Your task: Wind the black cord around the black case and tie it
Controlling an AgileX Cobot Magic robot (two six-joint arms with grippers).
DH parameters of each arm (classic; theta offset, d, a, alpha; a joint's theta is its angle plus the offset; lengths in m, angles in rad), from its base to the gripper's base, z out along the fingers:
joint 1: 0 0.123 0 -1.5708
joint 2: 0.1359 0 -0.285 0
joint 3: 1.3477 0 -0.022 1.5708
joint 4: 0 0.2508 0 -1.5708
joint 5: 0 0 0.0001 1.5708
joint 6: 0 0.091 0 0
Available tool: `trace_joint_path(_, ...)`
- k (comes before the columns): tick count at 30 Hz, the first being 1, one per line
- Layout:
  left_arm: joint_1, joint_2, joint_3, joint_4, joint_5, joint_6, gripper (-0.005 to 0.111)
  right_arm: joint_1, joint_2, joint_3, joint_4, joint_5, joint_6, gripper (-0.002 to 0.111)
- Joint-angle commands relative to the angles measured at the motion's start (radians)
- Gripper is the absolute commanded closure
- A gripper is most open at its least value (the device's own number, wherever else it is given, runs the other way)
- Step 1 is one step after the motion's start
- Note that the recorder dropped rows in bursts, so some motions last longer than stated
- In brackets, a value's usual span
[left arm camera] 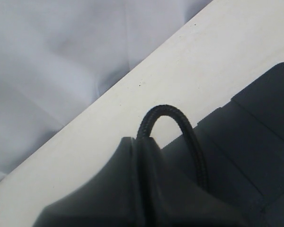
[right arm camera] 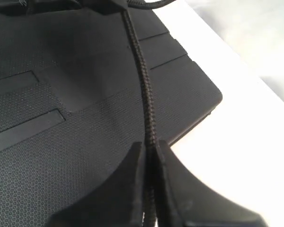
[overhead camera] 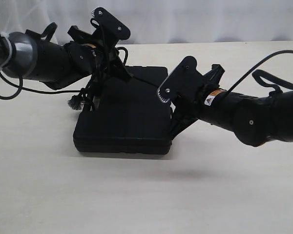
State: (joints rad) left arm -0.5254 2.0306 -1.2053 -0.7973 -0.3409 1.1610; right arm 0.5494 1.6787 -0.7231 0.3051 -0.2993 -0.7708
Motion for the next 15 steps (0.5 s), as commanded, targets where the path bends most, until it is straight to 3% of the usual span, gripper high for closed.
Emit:
trace_joint_path(1,0.001,-0.023,-0.005,0.0,0.01,-0.007,0.107,-0.005,-0.007,0.005,0.004,-0.007,0.003,0.104)
trace_joint_path(10,0.001,-0.073,-0.005,-0.007,0.08,-0.014,0.107,-0.005,0.006,0.005,0.007,0.013,-0.03,0.104)
trace_joint_path(15,0.001,-0.073,-0.005,-0.007,0.096,-0.014,0.107,-0.005,0.012,0.005,0.122,-0.029,-0.106,0.104)
